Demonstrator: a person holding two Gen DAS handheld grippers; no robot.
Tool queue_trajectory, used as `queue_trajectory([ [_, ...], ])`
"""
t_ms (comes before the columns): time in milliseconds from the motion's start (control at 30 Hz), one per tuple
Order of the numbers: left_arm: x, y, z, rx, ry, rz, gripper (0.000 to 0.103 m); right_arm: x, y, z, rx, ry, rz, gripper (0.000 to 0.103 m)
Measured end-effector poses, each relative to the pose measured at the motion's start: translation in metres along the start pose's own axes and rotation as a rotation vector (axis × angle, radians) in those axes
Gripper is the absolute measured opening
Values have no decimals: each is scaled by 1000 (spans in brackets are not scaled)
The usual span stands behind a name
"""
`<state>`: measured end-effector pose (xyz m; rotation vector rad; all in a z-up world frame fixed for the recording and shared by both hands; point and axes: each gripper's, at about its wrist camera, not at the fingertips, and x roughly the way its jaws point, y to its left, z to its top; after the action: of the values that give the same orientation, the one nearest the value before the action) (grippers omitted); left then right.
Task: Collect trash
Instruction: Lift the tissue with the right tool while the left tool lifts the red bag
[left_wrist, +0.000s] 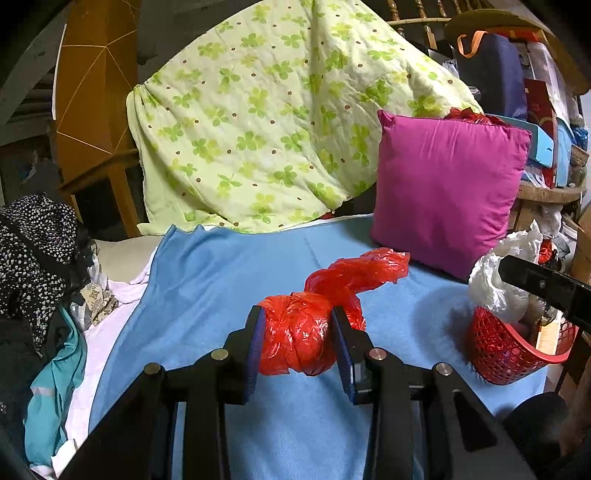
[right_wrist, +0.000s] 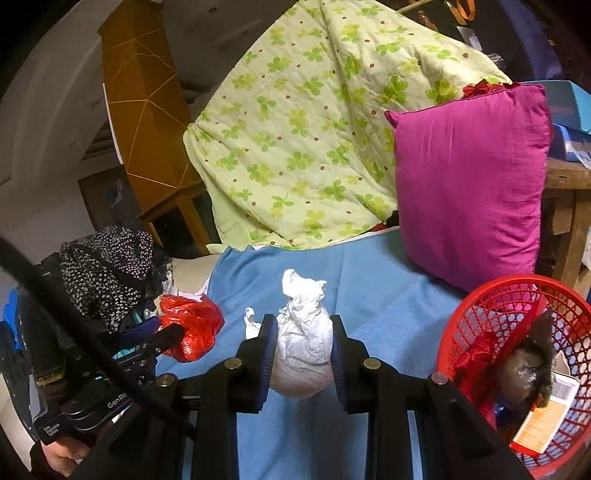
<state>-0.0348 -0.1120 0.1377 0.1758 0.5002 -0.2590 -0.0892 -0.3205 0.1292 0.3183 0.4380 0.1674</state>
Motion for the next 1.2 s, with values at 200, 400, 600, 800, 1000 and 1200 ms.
queue_trajectory([
  [200,-15,-7,-2,12,-10,10,38,-17,-2,1,6,-18,0,30],
  [400,-27,-14,0,24,-25,15,37,-33,-5,2,14,-33,3,30],
  [600,-37,-23,3,40,-41,18,38,-49,-8,2,20,-56,2,30],
  [800,-47,-32,7,56,-60,21,38,-65,-11,1,25,-84,1,30],
  [1000,-54,-40,11,72,-74,22,38,-77,-19,3,40,-101,1,30],
  [1200,-60,-48,13,86,-85,18,37,-89,-27,5,60,-119,-4,30],
])
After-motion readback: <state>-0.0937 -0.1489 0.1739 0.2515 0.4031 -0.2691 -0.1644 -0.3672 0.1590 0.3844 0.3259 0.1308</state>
